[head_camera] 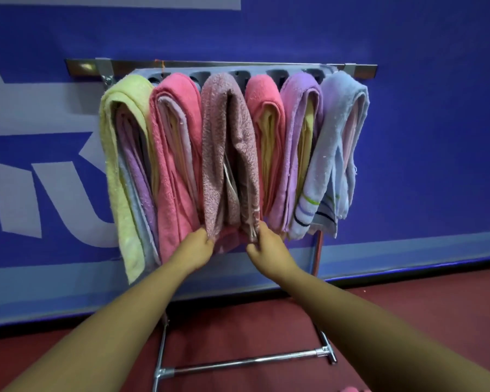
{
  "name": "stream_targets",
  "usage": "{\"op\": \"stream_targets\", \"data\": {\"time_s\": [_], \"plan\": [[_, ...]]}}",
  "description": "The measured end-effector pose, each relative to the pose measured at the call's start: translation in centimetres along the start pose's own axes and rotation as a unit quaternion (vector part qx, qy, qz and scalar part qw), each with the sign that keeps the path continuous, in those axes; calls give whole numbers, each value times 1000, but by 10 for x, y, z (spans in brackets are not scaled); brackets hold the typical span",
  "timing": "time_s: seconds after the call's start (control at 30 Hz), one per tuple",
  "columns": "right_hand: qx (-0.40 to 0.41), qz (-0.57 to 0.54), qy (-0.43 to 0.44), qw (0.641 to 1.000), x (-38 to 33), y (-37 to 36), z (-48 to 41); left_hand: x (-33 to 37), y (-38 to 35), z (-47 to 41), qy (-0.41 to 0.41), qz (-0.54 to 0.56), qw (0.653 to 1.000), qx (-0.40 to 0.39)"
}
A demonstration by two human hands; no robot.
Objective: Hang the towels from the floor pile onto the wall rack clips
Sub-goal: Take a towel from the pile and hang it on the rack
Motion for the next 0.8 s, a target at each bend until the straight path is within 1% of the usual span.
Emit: {"op": "stream_targets", "data": {"time_s": [0.07, 0.13, 0.2, 0.37, 0.53, 0.7, 0.8], "plan": [[-33, 44, -25, 998, 26, -5, 15, -10, -17, 20, 26, -12, 999, -41], [-68, 89, -68, 991, 53, -7, 33, -18, -37, 39, 33, -17, 995, -88], [-87, 113, -98, 985, 79, -5, 51, -20, -57, 55, 35, -25, 992, -117], [-103, 148, -172, 968, 145, 10, 82, 1, -119, 76, -1, -16, 985, -172], [-123, 187, -225, 948, 223, 32, 111, 25, -206, 88, -17, 19, 974, -227], [-150, 204, -298, 920, 307, 47, 134, 38, -303, 98, -34, 15, 954, -297], [-159, 195, -340, 906, 351, 43, 144, 40, -360, 104, -25, 15, 940, -341]]}}
Point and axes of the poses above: each hand's wrist, its own z-axis away from the middle knuckle, its own y-axis out of the back of the hand, x = y × z, the point moved 1 cm from there along -z, towards the middle knuckle, and after that the axes turned 10 degrees about -y, right-handed, at the moved point
